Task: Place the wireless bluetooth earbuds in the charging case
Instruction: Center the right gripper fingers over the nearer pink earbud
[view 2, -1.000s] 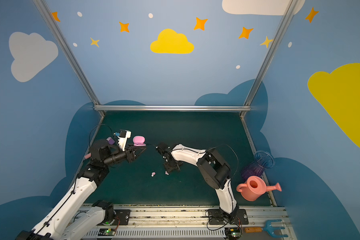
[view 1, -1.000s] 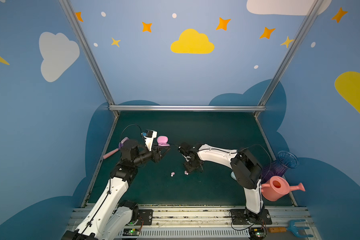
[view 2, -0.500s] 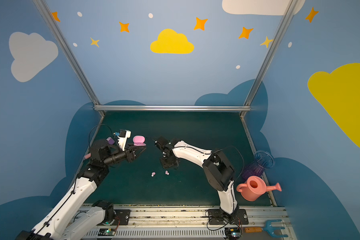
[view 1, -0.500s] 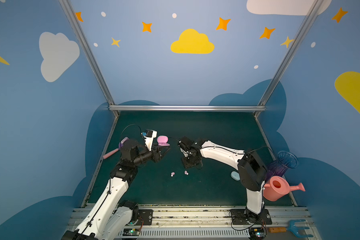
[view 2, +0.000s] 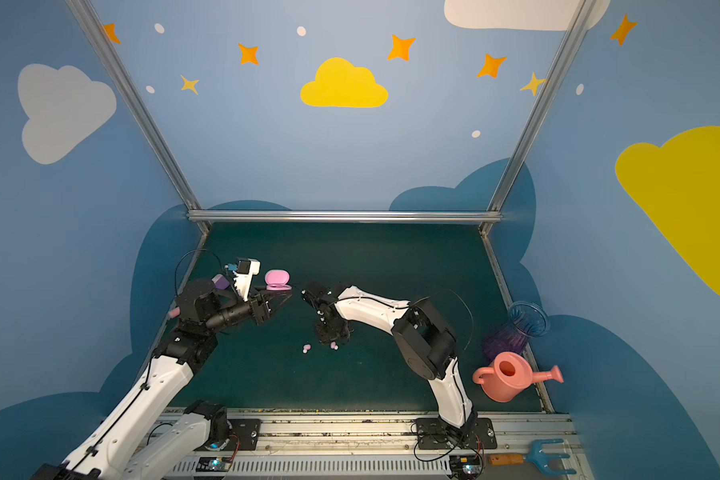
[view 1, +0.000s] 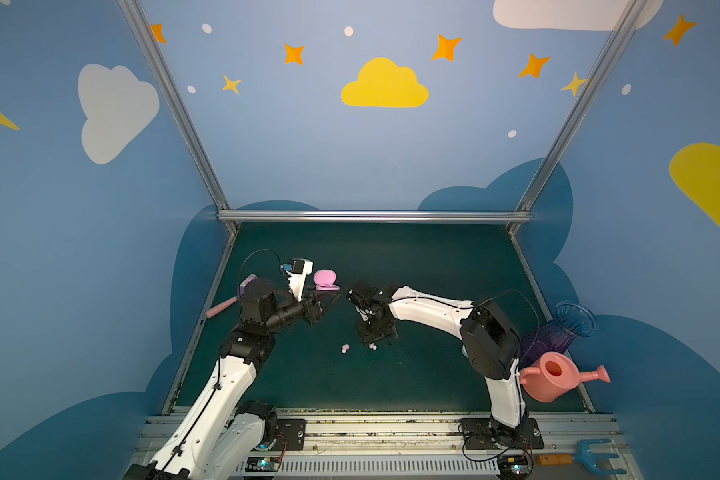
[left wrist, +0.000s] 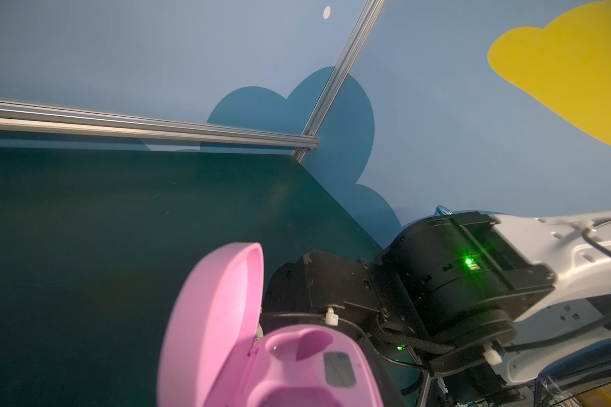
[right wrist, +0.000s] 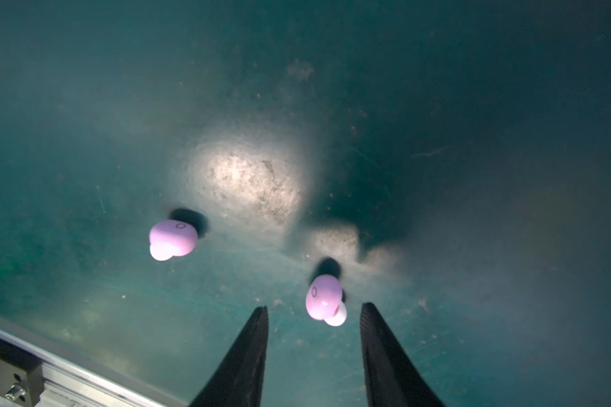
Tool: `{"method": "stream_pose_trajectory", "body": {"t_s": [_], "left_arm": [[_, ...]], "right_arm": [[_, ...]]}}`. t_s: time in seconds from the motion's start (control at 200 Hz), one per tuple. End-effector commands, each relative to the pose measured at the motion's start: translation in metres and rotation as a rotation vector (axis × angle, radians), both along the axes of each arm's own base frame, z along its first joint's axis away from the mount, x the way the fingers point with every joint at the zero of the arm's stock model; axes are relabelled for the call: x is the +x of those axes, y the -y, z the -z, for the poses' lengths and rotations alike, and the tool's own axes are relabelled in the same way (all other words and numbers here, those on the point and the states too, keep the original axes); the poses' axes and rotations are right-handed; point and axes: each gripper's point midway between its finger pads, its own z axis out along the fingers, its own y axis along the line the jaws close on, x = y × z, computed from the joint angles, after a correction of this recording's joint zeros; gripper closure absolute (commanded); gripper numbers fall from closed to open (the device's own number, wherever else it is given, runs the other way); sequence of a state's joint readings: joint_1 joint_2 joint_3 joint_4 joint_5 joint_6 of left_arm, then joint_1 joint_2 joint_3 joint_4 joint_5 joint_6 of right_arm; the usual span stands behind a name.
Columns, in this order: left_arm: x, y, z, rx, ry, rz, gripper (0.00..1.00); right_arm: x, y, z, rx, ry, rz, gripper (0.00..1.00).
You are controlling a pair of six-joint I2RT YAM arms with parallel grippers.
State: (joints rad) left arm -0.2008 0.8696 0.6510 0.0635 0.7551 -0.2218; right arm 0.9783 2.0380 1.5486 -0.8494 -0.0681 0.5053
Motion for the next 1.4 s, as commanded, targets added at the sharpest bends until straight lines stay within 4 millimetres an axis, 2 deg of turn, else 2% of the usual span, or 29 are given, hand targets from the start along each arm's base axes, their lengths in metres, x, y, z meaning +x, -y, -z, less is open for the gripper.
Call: {"method": "stream_pose_trajectory", "body": {"t_s": [0.0,0.245,0.396,0.816,1.031,1.212,1.392], "left_arm": [[-0.002,0.0,-0.015,-0.017,0.049,0.01,0.9],[-0.002,0.0,-0.015,-0.018,0.046,0.011,0.9],[-0.002,0.0,-0.015,-0.017,0.046,0.009,0.9],[-0.001,0.0,-0.015,-0.016,0.047,0.009,0.9],[-0.001,0.001,-0.015,-0.016,0.049,0.011,0.9],[-0.002,0.001,-0.015,-0.017,0.049,0.015,0.9],[-0.004,0.002,-0.015,-0.022,0.052,0.024,0.9]], "right_arm": [[-0.001,0.001,0.006,-0.026,-0.011,0.014,0.59],[-0.005,0.002,0.021,-0.04,-0.042,0.021,0.61],[-0.007,0.003,0.03,-0.049,-0.058,0.026,0.65],[-0.013,0.016,0.041,-0.104,-0.072,0.036,0.72],[-0.017,0.021,0.045,-0.124,-0.077,0.038,0.8],[-0.016,0.023,0.044,-0.117,-0.067,0.044,0.86],[-0.01,0.021,0.028,-0.065,-0.03,0.054,0.87]]}}
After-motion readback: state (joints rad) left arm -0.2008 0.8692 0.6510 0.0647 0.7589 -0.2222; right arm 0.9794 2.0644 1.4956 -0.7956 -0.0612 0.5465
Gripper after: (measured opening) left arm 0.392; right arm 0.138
